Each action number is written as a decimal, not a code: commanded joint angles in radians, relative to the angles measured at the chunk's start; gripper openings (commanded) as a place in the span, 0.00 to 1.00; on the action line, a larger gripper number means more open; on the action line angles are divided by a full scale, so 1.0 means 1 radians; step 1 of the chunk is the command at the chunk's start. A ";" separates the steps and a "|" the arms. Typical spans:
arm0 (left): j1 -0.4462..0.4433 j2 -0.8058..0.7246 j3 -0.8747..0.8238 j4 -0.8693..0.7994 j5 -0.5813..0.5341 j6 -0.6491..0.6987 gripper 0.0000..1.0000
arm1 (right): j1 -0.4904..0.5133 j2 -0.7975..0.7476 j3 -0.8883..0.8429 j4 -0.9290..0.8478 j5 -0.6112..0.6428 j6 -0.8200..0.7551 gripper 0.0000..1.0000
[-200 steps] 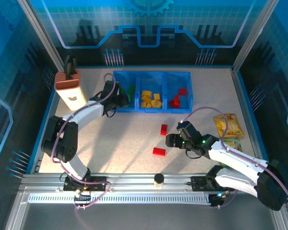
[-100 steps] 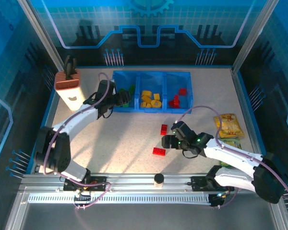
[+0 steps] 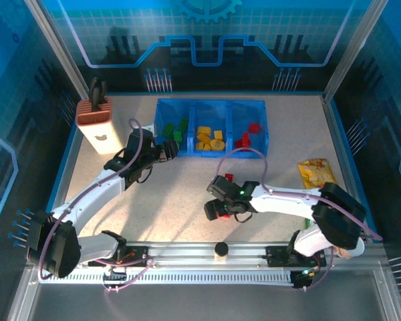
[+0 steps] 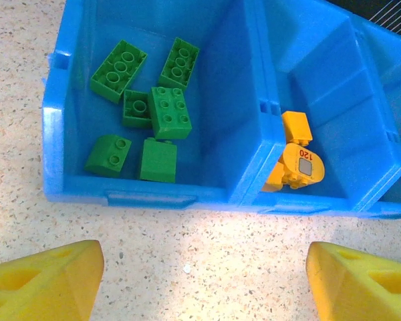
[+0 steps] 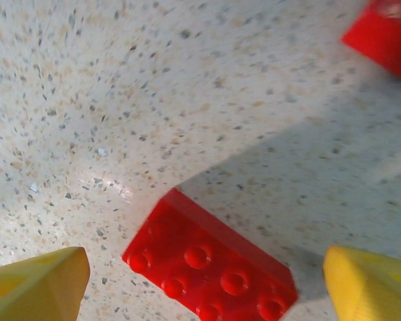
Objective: Sort the legos into containers by color
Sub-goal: Pick up the lego from the bottom-center of the table.
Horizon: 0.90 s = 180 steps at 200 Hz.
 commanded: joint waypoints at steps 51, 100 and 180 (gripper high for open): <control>-0.009 -0.053 -0.069 -0.010 -0.035 -0.008 0.80 | 0.093 0.232 0.169 -0.226 0.117 0.011 0.84; -0.008 -0.058 -0.077 -0.007 -0.048 -0.003 0.80 | 0.123 0.281 0.202 -0.281 0.185 0.054 0.53; -0.009 -0.122 -0.086 -0.037 -0.051 0.001 0.79 | 0.037 0.192 0.216 -0.216 0.183 0.050 0.27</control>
